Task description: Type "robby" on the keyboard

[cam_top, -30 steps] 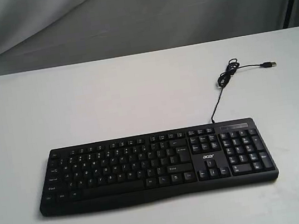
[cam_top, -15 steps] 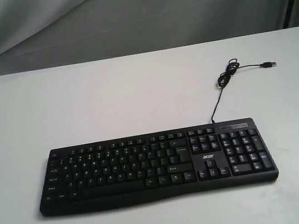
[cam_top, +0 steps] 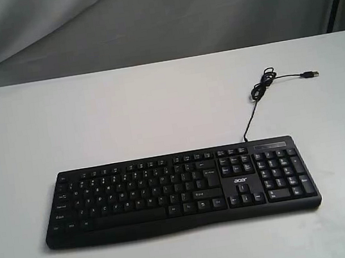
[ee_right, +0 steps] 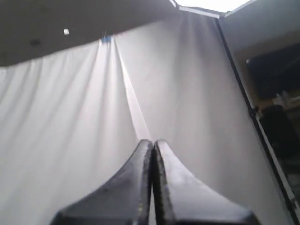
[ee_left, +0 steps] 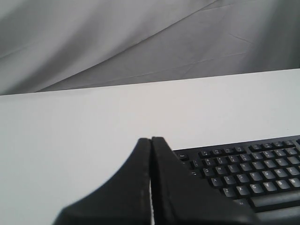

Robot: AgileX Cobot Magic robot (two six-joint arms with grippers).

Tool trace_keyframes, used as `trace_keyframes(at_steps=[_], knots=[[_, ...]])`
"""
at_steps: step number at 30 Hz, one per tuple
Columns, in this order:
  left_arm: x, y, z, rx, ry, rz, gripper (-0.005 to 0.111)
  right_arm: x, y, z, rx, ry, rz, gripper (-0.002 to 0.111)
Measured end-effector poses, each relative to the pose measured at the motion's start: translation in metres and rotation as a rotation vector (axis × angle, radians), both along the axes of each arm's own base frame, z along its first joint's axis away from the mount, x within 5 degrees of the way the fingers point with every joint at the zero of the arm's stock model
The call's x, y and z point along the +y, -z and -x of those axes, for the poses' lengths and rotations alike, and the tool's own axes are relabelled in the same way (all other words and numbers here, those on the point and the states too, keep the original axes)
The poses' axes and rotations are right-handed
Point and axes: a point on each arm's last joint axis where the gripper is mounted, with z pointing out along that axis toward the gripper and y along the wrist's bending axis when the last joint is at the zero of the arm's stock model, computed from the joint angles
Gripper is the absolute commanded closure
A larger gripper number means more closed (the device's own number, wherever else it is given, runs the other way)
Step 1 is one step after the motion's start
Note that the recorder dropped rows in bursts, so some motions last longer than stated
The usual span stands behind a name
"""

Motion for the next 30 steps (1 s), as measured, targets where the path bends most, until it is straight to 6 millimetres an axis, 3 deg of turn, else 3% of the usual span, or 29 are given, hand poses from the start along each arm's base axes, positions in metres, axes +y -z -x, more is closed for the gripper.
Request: trace_keyframes(at_steps=[6,10,13,16,18,22,27,30], knots=[[0.0,0.0,0.0,0.0,0.0,0.0,0.107,-0.001,-0.01,0.006,-0.138,-0.092,-0.163,0.108],[0.0,0.0,0.0,0.0,0.0,0.0,0.107,0.006,-0.018,0.008,-0.155,-0.137,-0.099,0.108],[0.0,0.0,0.0,0.0,0.0,0.0,0.107,0.011,-0.044,0.011,-0.164,-0.162,-0.024,0.108],[0.0,0.0,0.0,0.0,0.0,0.0,0.107,0.017,-0.074,0.001,-0.129,-0.192,0.053,0.108],[0.0,0.0,0.0,0.0,0.0,0.0,0.107,0.02,-0.094,-0.013,-0.089,-0.225,0.073,0.108],[0.0,0.0,0.0,0.0,0.0,0.0,0.107,0.03,-0.135,-0.065,0.065,-0.318,0.151,0.108],[0.0,0.0,0.0,0.0,0.0,0.0,0.107,0.045,-0.157,-0.144,0.354,-0.481,0.301,0.108],[0.0,0.0,0.0,0.0,0.0,0.0,0.107,0.053,-0.163,-0.185,0.476,-0.621,0.303,0.108]])
